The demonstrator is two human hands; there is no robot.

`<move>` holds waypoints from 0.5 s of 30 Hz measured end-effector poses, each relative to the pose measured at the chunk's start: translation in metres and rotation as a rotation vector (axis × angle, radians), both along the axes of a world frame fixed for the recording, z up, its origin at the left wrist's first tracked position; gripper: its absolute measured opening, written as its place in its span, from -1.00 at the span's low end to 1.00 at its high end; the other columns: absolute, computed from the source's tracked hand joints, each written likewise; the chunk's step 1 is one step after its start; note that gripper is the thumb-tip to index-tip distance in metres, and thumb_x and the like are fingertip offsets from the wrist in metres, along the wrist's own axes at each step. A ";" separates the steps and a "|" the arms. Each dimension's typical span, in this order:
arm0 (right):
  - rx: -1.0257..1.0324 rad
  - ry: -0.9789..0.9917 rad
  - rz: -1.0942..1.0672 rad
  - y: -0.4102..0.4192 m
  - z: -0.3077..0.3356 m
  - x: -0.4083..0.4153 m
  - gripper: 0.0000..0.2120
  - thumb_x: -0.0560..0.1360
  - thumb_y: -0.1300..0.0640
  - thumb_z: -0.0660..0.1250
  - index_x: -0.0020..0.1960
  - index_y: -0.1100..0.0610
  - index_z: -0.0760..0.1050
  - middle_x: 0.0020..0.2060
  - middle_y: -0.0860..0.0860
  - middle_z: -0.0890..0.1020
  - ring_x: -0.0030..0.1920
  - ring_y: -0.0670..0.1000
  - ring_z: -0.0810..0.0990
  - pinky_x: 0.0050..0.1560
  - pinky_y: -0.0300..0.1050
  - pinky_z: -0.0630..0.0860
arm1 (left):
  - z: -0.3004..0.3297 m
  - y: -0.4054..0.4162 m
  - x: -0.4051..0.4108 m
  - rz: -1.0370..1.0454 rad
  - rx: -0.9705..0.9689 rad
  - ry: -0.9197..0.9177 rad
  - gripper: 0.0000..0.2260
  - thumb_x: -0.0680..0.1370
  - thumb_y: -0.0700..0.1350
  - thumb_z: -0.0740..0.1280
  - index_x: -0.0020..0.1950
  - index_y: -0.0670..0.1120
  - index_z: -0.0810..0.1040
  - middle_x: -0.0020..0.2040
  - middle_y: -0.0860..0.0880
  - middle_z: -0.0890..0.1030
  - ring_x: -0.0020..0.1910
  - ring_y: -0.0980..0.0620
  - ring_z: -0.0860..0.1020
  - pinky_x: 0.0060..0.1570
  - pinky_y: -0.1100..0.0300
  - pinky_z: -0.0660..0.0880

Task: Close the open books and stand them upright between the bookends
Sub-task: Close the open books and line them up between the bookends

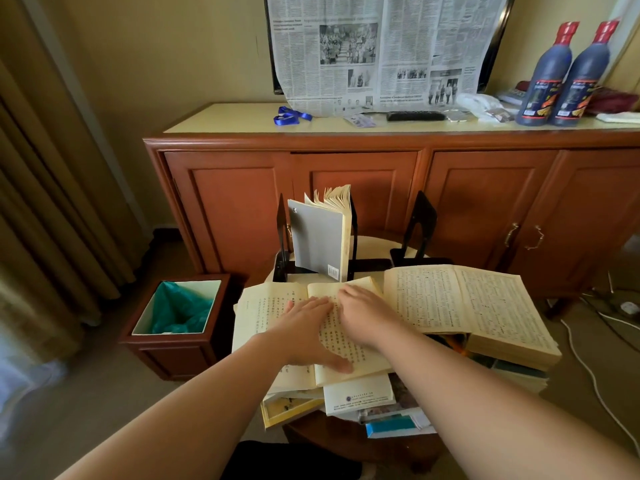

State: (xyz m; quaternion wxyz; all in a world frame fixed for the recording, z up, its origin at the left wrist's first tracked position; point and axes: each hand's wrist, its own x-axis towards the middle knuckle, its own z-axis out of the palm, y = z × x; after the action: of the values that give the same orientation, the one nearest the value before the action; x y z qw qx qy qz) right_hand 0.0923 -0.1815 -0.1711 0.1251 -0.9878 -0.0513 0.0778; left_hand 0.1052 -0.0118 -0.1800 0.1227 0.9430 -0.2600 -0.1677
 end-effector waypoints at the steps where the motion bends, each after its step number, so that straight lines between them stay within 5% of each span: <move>1: -0.023 0.013 -0.012 0.003 0.001 0.007 -0.50 0.68 0.21 0.06 0.62 0.16 0.22 0.63 0.06 0.23 0.61 0.08 0.19 0.59 0.00 0.12 | -0.001 0.000 0.001 -0.005 0.003 0.003 0.22 0.25 0.52 0.50 0.72 0.07 0.00 0.72 0.10 0.03 0.69 0.05 -0.07 0.60 -0.10 -0.31; 6: -0.151 0.058 -0.039 0.011 0.002 0.029 -0.56 0.65 0.24 0.08 0.51 0.22 0.36 0.48 0.15 0.44 0.45 0.16 0.42 0.48 0.08 0.33 | 0.001 -0.002 0.002 -0.011 -0.010 0.020 0.23 0.22 0.51 0.52 0.71 0.08 0.02 0.71 0.10 0.08 0.68 0.04 -0.03 0.60 -0.14 -0.31; 11: -0.128 -0.009 0.040 0.006 -0.009 -0.008 -0.31 0.66 0.20 0.16 0.68 0.24 -0.11 0.68 0.17 -0.07 0.67 0.14 -0.10 0.65 0.06 -0.11 | 0.004 -0.003 0.000 -0.002 0.031 0.027 0.26 0.21 0.53 0.51 0.72 0.06 0.00 0.72 0.10 0.03 0.69 0.04 -0.06 0.62 -0.14 -0.27; 13: -0.103 -0.023 0.095 0.002 -0.010 -0.041 -0.15 0.64 0.03 0.30 0.68 0.21 -0.18 0.67 0.11 -0.17 0.66 0.10 -0.20 0.63 0.03 -0.21 | 0.004 -0.004 -0.001 0.001 0.040 0.027 0.27 0.22 0.54 0.50 0.73 0.04 -0.01 0.72 0.09 0.02 0.69 0.03 -0.08 0.61 -0.14 -0.28; 15: -0.098 -0.035 0.113 -0.003 -0.015 -0.069 -0.22 0.68 0.03 0.21 0.68 0.20 -0.20 0.67 0.11 -0.19 0.66 0.07 -0.26 0.60 0.00 -0.28 | 0.005 -0.005 -0.002 -0.004 0.049 0.026 0.27 0.23 0.55 0.48 0.73 0.02 -0.02 0.72 0.08 0.02 0.69 0.02 -0.08 0.59 -0.13 -0.29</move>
State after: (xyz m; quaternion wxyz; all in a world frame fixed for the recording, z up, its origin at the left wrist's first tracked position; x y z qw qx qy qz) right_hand 0.0235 -0.1844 -0.1862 0.0712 -0.9894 -0.1054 0.0696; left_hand 0.1033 -0.0169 -0.1745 0.1025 0.9429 -0.2562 -0.1864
